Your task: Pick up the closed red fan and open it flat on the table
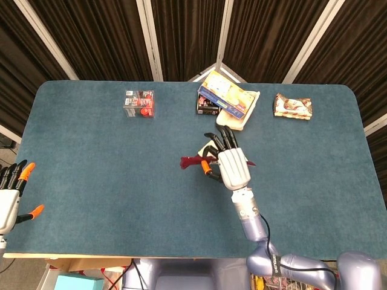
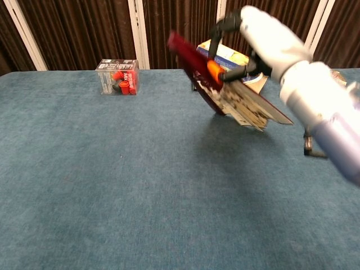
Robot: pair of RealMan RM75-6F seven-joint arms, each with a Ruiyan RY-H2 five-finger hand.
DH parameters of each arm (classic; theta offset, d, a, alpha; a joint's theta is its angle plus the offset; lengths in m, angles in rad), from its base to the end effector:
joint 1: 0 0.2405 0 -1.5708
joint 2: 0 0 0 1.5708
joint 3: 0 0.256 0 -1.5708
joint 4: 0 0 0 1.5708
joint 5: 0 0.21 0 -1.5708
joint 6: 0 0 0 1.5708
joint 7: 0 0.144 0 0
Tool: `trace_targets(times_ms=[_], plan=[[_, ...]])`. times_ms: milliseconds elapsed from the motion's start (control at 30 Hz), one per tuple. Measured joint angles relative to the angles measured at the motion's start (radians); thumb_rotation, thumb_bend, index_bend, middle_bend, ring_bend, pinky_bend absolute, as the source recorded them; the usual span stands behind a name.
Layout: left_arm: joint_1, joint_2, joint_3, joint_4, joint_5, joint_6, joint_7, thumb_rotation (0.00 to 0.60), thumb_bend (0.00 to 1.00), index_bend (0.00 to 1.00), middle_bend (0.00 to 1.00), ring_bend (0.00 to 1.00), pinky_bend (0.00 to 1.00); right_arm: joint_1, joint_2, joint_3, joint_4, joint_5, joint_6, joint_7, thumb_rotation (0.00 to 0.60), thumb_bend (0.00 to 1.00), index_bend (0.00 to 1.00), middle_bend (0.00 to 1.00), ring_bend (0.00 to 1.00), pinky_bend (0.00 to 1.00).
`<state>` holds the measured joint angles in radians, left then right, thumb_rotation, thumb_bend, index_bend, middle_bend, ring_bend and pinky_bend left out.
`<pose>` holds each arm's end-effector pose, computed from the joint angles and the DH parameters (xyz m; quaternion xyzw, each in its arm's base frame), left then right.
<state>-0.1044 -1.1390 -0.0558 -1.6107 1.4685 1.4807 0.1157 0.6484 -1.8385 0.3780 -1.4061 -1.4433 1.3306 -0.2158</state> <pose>-0.3098 0.1882 0.1547 -0.6061 -0.3600 -0.3616 0.6101 -0.0743 -0.3283 -0.0064 0.5752 -0.3391 0.6191 0.4133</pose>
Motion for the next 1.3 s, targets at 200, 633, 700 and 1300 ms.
trace_targets(times_ms=[200, 633, 700, 1300], plan=[[-0.002, 0.002, -0.005, -0.008, -0.007, -0.003, 0.000, 0.600, 0.00, 0.00, 0.00, 0.00, 0.00, 0.026, 0.043, 0.059, -0.088, 0.049, -0.013, -0.071, 0.600, 0.68, 0.75, 0.27, 0.08, 0.04], [-0.050, 0.033, -0.060, -0.074, -0.040, -0.036, 0.012, 0.600, 0.10, 0.08, 0.00, 0.00, 0.00, 0.067, 0.086, 0.125, -0.154, 0.136, -0.023, -0.153, 0.600, 0.68, 0.75, 0.27, 0.08, 0.05], [-0.074, 0.039, -0.082, -0.097, -0.049, -0.052, 0.026, 0.600, 0.15, 0.17, 0.00, 0.00, 0.00, 0.072, 0.088, 0.131, -0.160, 0.146, -0.021, -0.159, 0.600, 0.68, 0.76, 0.27, 0.08, 0.05], [-0.421, -0.139, -0.290, -0.116, -0.315, -0.288, 0.326, 0.600, 0.27, 0.28, 0.03, 0.00, 0.00, 0.098, 0.115, 0.128, -0.209, 0.169, -0.014, -0.194, 0.600, 0.68, 0.76, 0.28, 0.08, 0.05]])
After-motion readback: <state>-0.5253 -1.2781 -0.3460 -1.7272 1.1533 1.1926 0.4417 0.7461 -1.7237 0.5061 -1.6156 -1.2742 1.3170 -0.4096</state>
